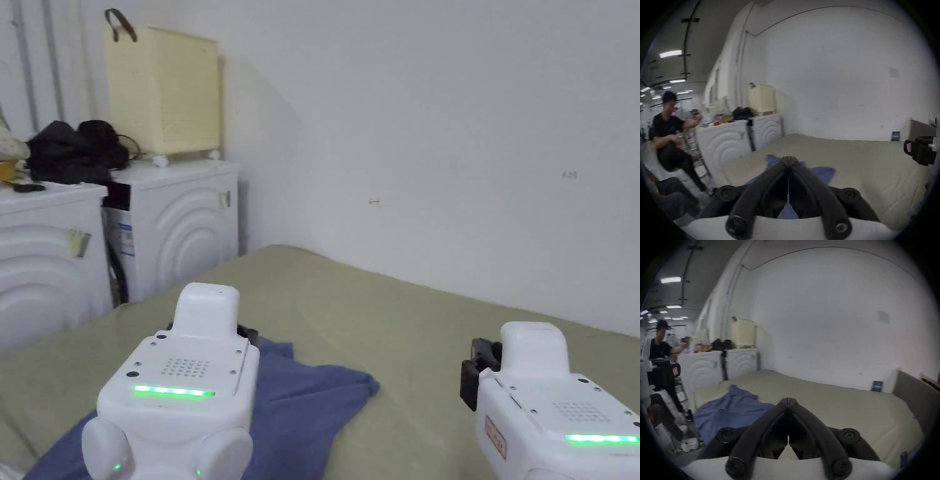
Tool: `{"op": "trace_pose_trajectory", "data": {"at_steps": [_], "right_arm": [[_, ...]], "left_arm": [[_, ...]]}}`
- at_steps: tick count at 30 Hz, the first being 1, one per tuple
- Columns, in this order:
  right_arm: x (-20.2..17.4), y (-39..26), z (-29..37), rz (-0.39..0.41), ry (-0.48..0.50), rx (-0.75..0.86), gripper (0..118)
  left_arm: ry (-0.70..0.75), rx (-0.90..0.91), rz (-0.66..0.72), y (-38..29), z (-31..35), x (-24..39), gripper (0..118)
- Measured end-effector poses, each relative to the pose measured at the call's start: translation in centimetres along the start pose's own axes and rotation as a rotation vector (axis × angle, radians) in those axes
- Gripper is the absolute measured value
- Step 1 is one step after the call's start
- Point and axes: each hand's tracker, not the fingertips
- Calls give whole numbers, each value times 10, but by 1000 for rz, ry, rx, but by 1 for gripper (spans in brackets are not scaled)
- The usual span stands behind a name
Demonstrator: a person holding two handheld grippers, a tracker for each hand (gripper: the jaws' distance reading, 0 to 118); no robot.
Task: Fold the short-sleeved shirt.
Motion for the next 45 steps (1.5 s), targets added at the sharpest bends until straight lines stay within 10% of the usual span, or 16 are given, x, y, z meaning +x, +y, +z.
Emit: {"op": "trace_pose_trajectory", "data": {"at_steps": [9, 16, 24, 26, 27, 28, 45], "right_arm": [[-90, -14, -19, 15, 227, -39, 0], [-59, -23, -31, 15, 203, -75, 0], [18, -34, -45, 13, 106, -105, 0], [40, -41, -49, 11, 82, -128, 0], [49, -45, -50, 10, 77, -144, 0], [60, -50, -52, -6, 75, -168, 0], [155, -135, -50, -104, -93, -402, 0]], "left_arm": [[161, -82, 10, -36, 23, -72, 0], [92, -188, 18, -49, -14, -58, 0], [-361, -436, -75, -20, -173, -6, 0], [-574, -561, -53, -18, -234, 11, 27], [-655, -588, -22, -21, -258, 17, 89], [-713, -642, 33, -26, -288, 28, 118], [-437, -924, -111, -180, -455, 126, 110]]}}
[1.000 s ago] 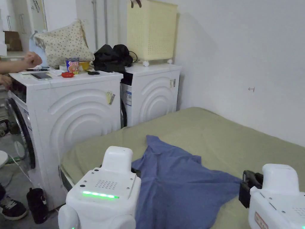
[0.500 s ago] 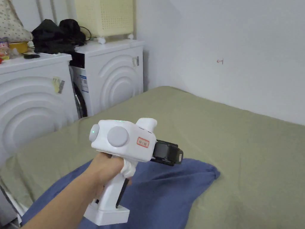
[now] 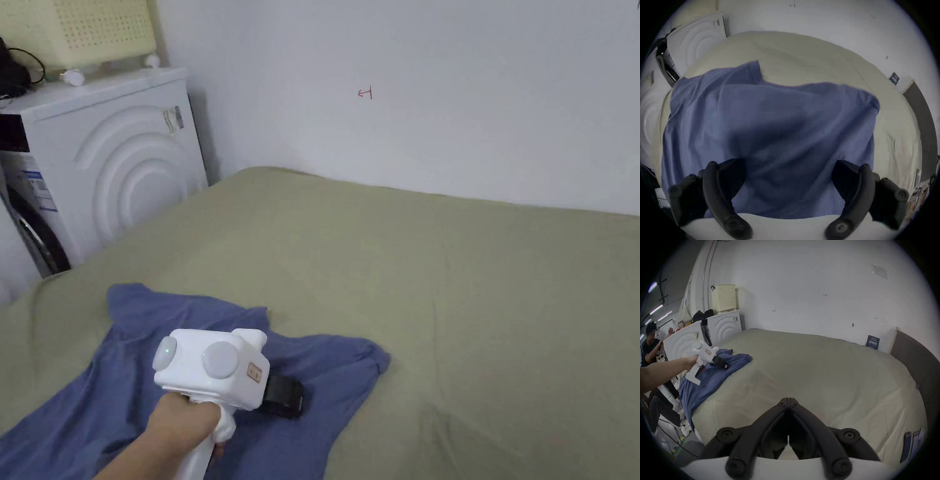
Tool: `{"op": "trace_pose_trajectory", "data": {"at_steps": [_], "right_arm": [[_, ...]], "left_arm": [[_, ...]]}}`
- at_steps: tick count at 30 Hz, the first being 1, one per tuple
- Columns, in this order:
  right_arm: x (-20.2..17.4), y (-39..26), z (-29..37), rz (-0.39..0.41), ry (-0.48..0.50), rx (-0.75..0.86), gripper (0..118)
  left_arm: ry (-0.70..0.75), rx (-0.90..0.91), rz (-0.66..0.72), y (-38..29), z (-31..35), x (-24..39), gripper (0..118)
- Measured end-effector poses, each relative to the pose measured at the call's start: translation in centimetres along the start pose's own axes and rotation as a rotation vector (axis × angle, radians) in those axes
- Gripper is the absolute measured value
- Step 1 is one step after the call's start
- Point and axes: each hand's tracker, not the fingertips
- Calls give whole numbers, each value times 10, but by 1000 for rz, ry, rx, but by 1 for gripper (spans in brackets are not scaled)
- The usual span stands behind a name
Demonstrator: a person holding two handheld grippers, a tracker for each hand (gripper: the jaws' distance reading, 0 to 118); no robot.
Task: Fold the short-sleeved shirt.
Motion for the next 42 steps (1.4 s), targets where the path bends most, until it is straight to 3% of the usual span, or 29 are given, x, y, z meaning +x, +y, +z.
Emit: {"op": "trace_pose_trajectory", "data": {"at_steps": [1, 2, 3, 5, 7, 11, 14, 22, 30, 33, 36, 37, 38, 39, 40, 42], "right_arm": [[0, -3, 3, -2, 0, 0, 0], [0, -3, 4, 0, -3, -5, 0], [-1, -5, 5, 3, -4, -9, 0], [-2, -11, 11, 10, 0, -9, 0], [-1, -14, 16, -1, 10, -15, 0], [1, -18, 34, -13, 16, -12, 0], [10, -19, 52, -25, 3, 11, 0], [39, -16, 109, -66, -84, 79, 0], [82, -28, 161, -151, -227, 86, 0], [97, -34, 175, -172, -291, 76, 0], [106, -41, 186, -192, -323, 79, 0], [109, -44, 188, -201, -326, 80, 0], [111, -45, 189, -206, -327, 82, 0], [112, -47, 189, -210, -324, 85, 0], [113, -48, 188, -210, -316, 86, 0], [112, -47, 185, -207, -308, 79, 0]], "left_arm": [[-5, 36, 37, 3, 8, -1, 100], [-17, 80, 46, 5, 17, -1, 67], [4, 155, 27, 3, 31, 3, 4], [-80, 218, 59, 6, 49, 3, 5], [-143, 160, 80, 20, 65, 9, 5], [-81, 193, -94, 38, 94, 49, 5], [-224, 253, -177, 57, 121, 97, 5], [-501, 273, -539, 78, 147, 348, 5], [-844, 111, -862, -31, 142, 601, 5], [-926, 25, -926, -81, 134, 646, 5], [-887, -39, -951, -112, 117, 664, 5], [-883, -32, -951, -119, 112, 662, 8], [-889, -27, -948, -121, 110, 658, 22], [-905, -11, -927, -116, 106, 650, 79], [-924, 40, -827, -111, 106, 639, 118], [-973, -36, -726, -103, 106, 615, 113]]}}
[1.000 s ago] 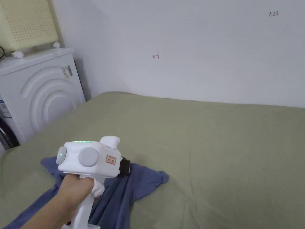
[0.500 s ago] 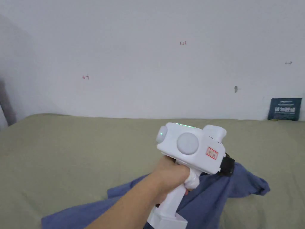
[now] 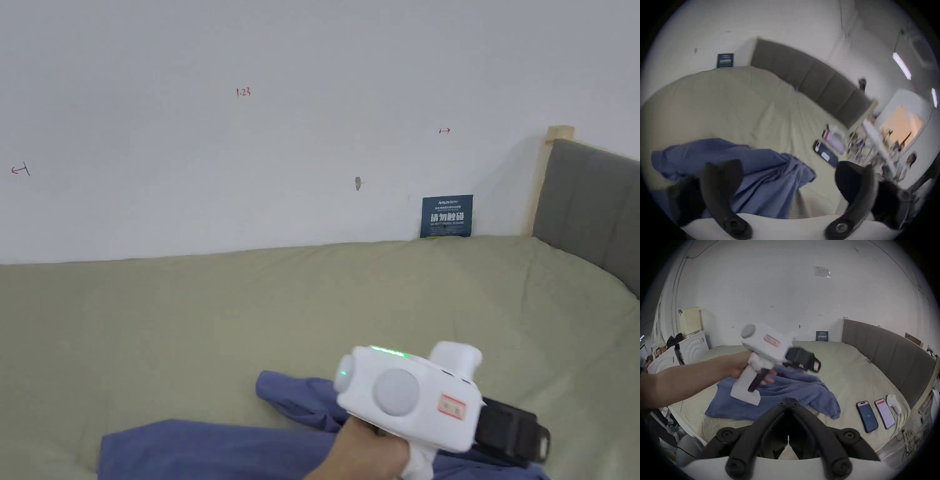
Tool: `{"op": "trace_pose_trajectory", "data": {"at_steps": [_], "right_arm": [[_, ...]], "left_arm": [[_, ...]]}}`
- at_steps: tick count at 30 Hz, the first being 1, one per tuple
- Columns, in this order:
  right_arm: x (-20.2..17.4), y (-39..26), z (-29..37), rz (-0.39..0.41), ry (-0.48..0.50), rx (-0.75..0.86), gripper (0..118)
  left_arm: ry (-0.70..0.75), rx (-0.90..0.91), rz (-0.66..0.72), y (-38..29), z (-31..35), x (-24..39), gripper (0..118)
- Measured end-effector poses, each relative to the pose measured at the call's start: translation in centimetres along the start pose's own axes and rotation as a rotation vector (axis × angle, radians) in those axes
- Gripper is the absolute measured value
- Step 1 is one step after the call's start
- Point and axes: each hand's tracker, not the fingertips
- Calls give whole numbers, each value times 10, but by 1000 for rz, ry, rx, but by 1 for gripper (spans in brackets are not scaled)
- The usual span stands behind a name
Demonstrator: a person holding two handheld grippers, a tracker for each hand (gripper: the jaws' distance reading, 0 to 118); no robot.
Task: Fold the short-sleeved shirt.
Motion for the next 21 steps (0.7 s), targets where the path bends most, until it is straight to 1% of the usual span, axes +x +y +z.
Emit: {"op": "trace_pose_trajectory", "data": {"at_steps": [1, 3, 4, 5, 6, 7, 8, 10, 11, 12, 13, 14, 15, 17, 19, 21], "right_arm": [[-1, 0, -1, 5, 8, -2, 0], [-3, 2, -3, 11, 23, 6, 0], [-3, 5, -5, 15, 23, 8, 0], [-2, 8, -7, 17, 20, 13, 0], [-1, 11, -10, 24, 16, 18, 0], [0, 15, -13, 32, 14, 27, 0], [0, 19, -18, 38, 13, 28, 0], [-2, 29, -28, 59, 6, 42, 0], [-3, 31, -31, 61, 10, 45, 0], [-5, 34, -35, 65, 9, 53, 0], [-8, 35, -39, 71, 10, 64, 0], [-10, 37, -42, 69, 10, 66, 0], [-13, 38, -44, 68, 11, 66, 0], [-18, 35, -49, 49, 13, 56, 0], [-22, 32, -51, 35, 34, 32, 0], [-28, 29, -52, 33, 44, 23, 0]], "left_arm": [[-15, 80, 46, 25, 20, -12, 113], [100, 86, 62, 40, 62, -25, 112], [163, 124, 42, 41, 91, -29, 111], [208, 155, 23, 16, 110, -25, 107], [248, 198, 13, 5, 140, -27, 96], [318, 238, 26, -7, 172, -26, 80], [397, 266, 42, -20, 198, -22, 73], [564, 401, 26, -69, 259, -7, 54], [670, 463, -4, -89, 278, 1, 17], [803, 525, -23, -115, 297, 10, 0], [887, 541, 2, -144, 316, 15, 0], [921, 533, 51, -163, 330, 18, 0], [917, 531, 105, -183, 341, 22, 0], [1007, 530, 199, -216, 355, 33, 0], [1014, 518, 256, -242, 363, 34, 0], [985, 497, 302, -256, 367, 31, 0]]}}
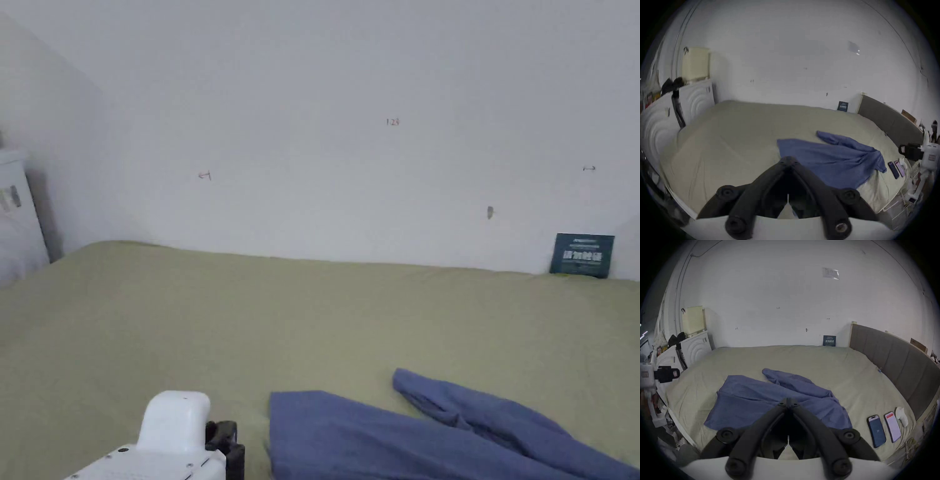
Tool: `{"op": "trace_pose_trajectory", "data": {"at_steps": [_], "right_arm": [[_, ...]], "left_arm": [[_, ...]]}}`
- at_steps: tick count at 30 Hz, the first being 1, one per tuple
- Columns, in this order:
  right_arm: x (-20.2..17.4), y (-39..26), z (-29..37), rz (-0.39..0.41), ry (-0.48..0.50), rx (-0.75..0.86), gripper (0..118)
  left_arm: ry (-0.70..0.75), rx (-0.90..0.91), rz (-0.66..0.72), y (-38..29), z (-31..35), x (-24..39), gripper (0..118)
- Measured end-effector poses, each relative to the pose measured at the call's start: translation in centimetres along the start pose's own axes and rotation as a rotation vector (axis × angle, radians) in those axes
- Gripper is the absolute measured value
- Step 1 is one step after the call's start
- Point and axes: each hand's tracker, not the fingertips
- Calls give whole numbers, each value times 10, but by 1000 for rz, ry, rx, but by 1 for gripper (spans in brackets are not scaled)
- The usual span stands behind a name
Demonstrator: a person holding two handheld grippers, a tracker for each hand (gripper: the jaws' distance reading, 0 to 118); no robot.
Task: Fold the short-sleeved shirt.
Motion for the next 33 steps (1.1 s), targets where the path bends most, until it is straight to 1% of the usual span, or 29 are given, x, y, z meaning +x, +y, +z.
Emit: {"op": "trace_pose_trajectory", "data": {"at_steps": [2, 6, 8, 10, 11, 12, 13, 14, 15, 16, 17, 18, 19, 20, 21, 22, 25, 26, 28, 29, 30, 31, 32, 33], "right_arm": [[-5, -1, 0, 15, 16, -14, 0], [-6, -2, -5, 28, 14, -19, 0], [-3, -1, -11, 27, 10, -22, 0], [2, 0, -22, 28, -1, -34, 0], [4, 1, -26, 29, -7, -40, 0], [8, 1, -32, 28, -10, -44, 0], [12, 2, -38, 25, -14, -53, 0], [15, 2, -44, 23, -16, -63, 0], [19, 3, -49, 19, -16, -78, 0], [24, 3, -53, 20, -18, -88, 0], [27, 2, -55, 24, -22, -92, 0], [31, 1, -59, 27, -24, -96, 0], [36, -1, -61, 29, -30, -103, 0], [39, -2, -62, 27, -39, -114, 0], [43, -3, -63, 25, -40, -124, 0], [48, -6, -64, 20, -43, -130, 0], [59, -15, -65, 6, -64, -149, 0], [63, -18, -65, 9, -76, -157, 0], [71, -25, -65, 8, -113, -180, 0], [75, -28, -65, 0, -129, -185, 0], [78, -30, -64, -12, -139, -187, 0], [82, -31, -64, -25, -137, -190, 0], [85, -32, -64, -37, -136, -192, 0], [89, -32, -66, -47, -141, -193, 0]], "left_arm": [[6, -17, 24, -4, -4, -8, 0], [2, -58, 4, 4, -29, -8, 0], [-11, -82, 8, 11, -48, -8, 0], [-41, -132, 32, 22, -80, -11, 0], [-72, -141, 52, 27, -98, -15, 3], [-99, -142, 80, 33, -119, -18, 37], [-134, -119, 113, 37, -140, -23, 86], [-194, -104, 158, 41, -159, -29, 118], [-160, -146, 150, 47, -182, -26, 113], [-128, -104, 110, 45, -204, -27, 114], [-171, -129, 101, 47, -224, -22, 114], [-150, -149, 77, 49, -242, -19, 115], [-128, -210, 33, 50, -266, -15, 115], [-94, -253, 15, 70, -279, -19, 115], [-72, -266, 1, 72, -295, -17, 115], [-79, -294, -21, 73, -315, -15, 115], [-81, -435, -11, 67, -378, -12, 115], [-58, -445, 7, 64, -390, -8, 115], [-20, -488, -23, 56, -408, 2, 114], [27, -528, -40, 50, -415, 6, 111], [91, -568, -55, 45, -417, 8, 99], [128, -585, -67, 40, -417, 10, 96], [75, -485, -65, 41, -394, 16, 94], [89, -463, -52, 43, -384, 22, 68]]}}
